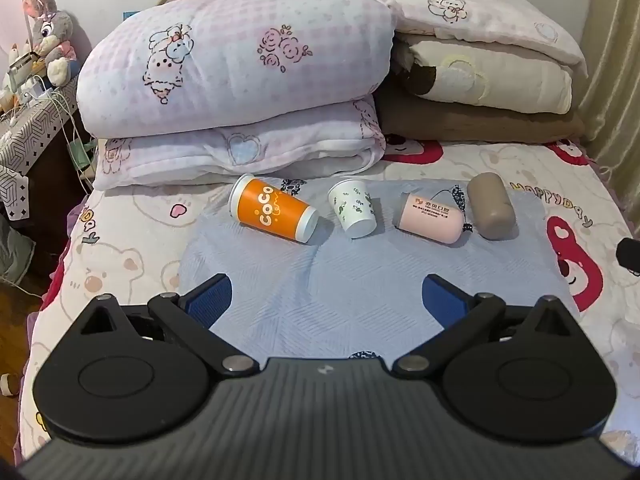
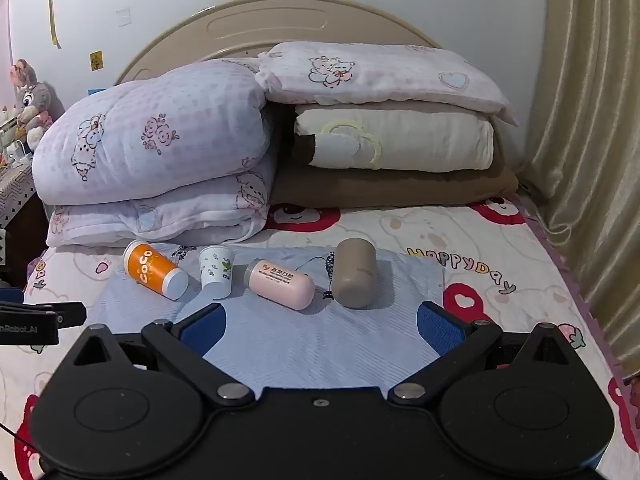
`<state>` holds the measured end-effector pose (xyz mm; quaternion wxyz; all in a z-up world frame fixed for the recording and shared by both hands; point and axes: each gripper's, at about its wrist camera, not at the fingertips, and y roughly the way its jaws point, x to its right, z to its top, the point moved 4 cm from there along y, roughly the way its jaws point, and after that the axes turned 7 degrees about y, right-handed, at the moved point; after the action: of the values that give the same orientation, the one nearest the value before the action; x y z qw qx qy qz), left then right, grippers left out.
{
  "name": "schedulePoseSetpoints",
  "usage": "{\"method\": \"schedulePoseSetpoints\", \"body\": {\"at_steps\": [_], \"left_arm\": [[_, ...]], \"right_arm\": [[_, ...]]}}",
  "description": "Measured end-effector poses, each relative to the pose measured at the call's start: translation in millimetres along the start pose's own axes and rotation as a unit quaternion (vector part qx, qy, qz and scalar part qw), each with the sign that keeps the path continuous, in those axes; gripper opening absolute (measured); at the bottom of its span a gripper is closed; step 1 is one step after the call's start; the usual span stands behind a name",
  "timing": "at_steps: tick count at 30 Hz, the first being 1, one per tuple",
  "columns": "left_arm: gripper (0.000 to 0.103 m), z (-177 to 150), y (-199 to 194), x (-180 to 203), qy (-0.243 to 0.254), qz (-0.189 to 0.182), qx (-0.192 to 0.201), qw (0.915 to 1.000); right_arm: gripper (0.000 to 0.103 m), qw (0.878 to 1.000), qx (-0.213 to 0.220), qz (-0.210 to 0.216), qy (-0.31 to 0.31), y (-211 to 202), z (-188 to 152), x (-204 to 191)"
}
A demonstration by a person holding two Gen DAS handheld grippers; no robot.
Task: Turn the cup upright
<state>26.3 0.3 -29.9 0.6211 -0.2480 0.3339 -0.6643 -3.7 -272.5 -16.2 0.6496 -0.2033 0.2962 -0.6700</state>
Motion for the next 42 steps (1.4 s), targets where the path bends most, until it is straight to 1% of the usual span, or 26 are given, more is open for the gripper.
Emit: {"method": "schedulePoseSetpoints", "body": {"at_steps": [10,11,24,42], "left_arm": [[0.103,-6,7,-4,-0.001,0.007,-0.004,1.0000],[0.103,-6,7,-4,0.000,0.007,-0.005,1.0000],[0.103,-10,10,-3,0.006,0.008,-0.011,0.9999],[0.103,-8,12,1,0.010,0.011,-0.018,0.9997]], "right_arm": [[0.103,1.000,0.001,-0.003,-0.005,0,1,0],[0.103,1.000,0.001,-0.004,-0.005,4,-1,5],[0.103,1.000,0.000,-0.008,-0.011,3,0,3],[0.103,1.000,-0.002,-0.010,-0.014,6,-1,4]]}}
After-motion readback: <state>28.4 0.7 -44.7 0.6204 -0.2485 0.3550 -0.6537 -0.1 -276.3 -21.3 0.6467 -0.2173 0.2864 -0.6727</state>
